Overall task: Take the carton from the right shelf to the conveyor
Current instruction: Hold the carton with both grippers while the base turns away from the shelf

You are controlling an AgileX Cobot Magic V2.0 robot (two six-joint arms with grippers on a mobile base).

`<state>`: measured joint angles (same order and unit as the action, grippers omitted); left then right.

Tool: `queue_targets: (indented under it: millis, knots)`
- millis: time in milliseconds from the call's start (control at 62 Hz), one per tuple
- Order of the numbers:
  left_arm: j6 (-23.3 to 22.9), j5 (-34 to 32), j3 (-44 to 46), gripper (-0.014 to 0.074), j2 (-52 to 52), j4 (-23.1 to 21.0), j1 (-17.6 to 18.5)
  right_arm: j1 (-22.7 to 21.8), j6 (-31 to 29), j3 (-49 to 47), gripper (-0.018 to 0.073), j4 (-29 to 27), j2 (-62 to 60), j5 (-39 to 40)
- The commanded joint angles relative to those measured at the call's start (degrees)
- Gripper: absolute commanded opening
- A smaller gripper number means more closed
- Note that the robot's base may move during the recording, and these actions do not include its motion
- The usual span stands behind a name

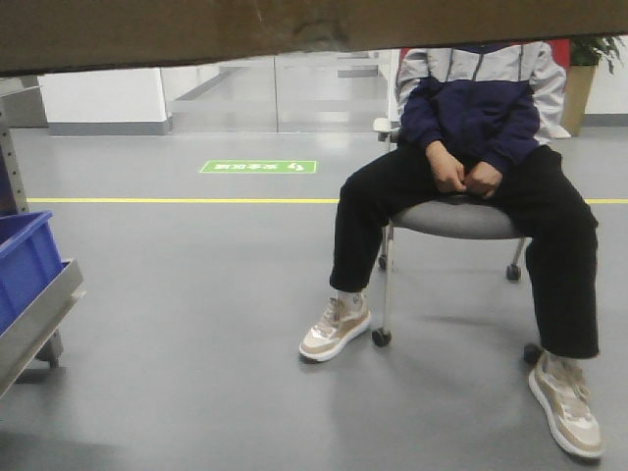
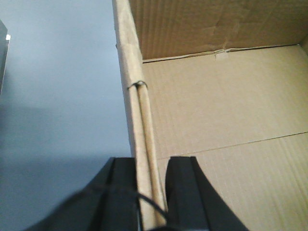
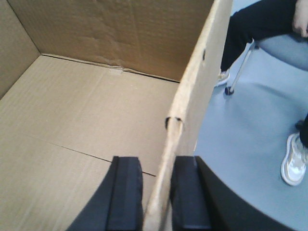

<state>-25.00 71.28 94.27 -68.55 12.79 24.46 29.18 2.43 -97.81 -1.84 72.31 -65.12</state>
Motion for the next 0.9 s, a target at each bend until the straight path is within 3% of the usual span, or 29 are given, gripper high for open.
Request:
queue_targets:
  millis: [0, 886]
  knots:
    - [0.33, -1.32, 0.26, -0.0008, 0.69, 0.74, -0.04, -0.03, -1.88, -0.33, -0.0069, 0.28, -0.93, 2.99]
    - [0.33, -1.32, 0.26, -0.0008, 0.69, 1.91, -0.04, -0.03, -1.88, -0.33, -0.0069, 0.17, -0.93, 2.98]
